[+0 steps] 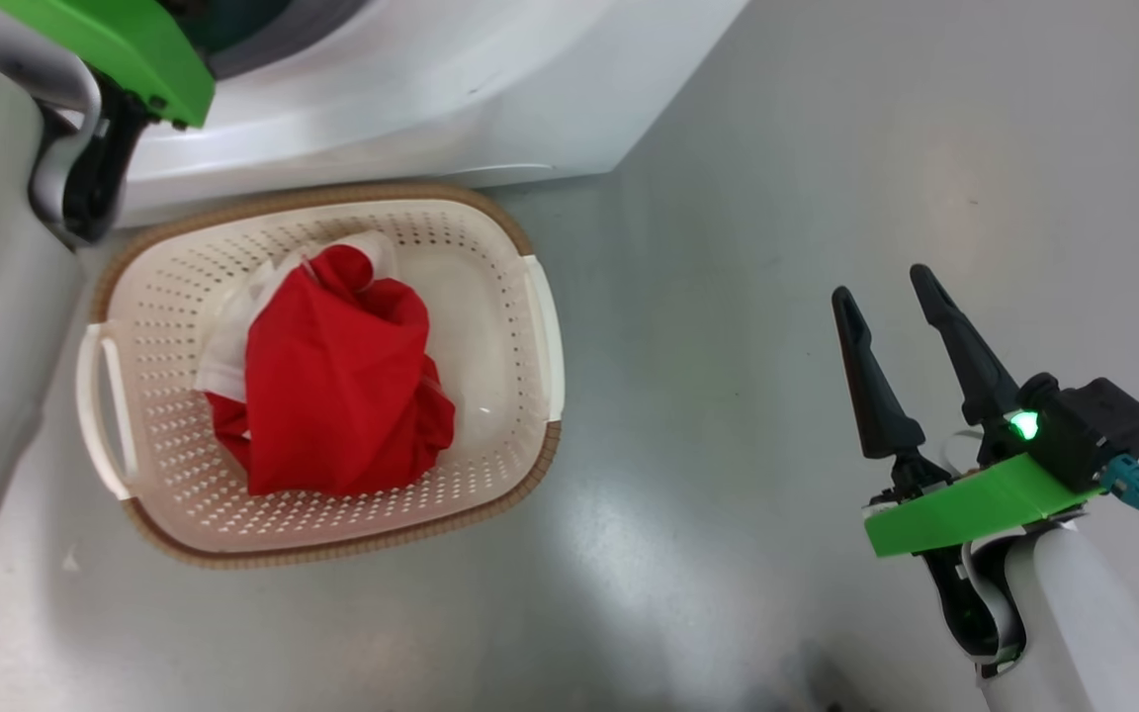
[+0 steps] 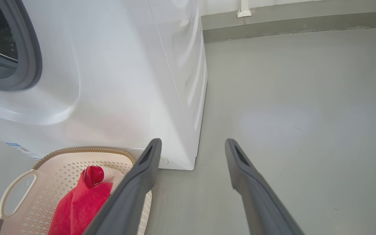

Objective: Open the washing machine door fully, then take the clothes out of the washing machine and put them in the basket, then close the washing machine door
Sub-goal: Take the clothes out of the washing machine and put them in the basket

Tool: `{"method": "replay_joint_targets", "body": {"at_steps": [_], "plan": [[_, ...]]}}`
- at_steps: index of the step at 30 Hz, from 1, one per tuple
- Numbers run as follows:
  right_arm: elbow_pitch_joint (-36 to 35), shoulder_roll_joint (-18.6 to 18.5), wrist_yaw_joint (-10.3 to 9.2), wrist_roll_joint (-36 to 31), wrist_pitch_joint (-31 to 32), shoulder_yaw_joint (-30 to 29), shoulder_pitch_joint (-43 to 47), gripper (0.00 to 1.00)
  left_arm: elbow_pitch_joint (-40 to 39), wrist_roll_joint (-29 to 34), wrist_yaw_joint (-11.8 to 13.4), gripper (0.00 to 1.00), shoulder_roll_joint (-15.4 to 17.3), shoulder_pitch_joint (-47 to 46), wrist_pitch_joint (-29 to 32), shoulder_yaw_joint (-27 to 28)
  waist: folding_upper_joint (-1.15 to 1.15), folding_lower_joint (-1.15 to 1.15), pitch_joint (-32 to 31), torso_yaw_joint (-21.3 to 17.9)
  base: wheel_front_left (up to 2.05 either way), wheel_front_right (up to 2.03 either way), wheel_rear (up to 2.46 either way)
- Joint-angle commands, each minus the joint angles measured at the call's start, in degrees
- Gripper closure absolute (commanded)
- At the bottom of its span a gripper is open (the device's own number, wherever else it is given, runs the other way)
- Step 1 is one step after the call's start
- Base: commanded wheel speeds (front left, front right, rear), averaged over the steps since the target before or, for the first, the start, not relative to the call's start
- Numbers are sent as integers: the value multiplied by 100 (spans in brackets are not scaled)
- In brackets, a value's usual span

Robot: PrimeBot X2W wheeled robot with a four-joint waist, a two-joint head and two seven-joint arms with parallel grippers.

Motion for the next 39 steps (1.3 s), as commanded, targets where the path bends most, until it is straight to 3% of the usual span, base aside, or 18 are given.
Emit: {"method": "replay_joint_targets", "body": {"at_steps": [1, 16, 31, 32, 33, 34, 36, 37, 39], "plan": [[-99, 14, 28, 27, -37, 157, 29, 0, 13, -97, -31, 0, 321, -215, 20, -14, 0, 0, 64, -88, 0, 0, 0], [-107, 43, 28, 64, -37, 325, 2, 0, 446, -840, -31, 0, 583, -779, 62, -962, 0, 0, 236, -344, 0, 0, 0], [-146, 61, 28, 71, -37, 365, -26, 0, 627, -1247, -31, 0, 646, -1083, -86, -1488, 0, 0, 346, -413, 0, 0, 0], [-148, 63, 28, 70, -37, 367, -31, 0, 624, -1265, -31, 7, 648, -1099, -93, -1518, 0, 0, 352, -417, 0, 0, 0], [-151, 65, 28, 70, -37, 367, -36, 0, 616, -1281, -31, 26, 651, -1111, -99, -1551, 0, 0, 356, -420, 0, 0, 0], [-155, 68, 28, 69, -37, 366, -39, 0, 610, -1300, -31, 53, 654, -1123, -104, -1580, 0, 0, 358, -423, 0, 0, 0], [-160, 72, 28, 67, -37, 360, -40, 0, 591, -1338, -31, 77, 660, -1142, -113, -1629, 0, 0, 354, -427, 0, 0, 0], [-161, 74, 28, 67, -37, 356, -38, 0, 585, -1356, -31, 100, 664, -1150, -117, -1650, 0, 0, 351, -427, 0, 0, 0], [-162, 75, 28, 63, -37, 349, -33, 0, 573, -1390, -31, 100, 666, -1163, -123, -1691, 0, 0, 345, -424, 0, 0, 0]]}}
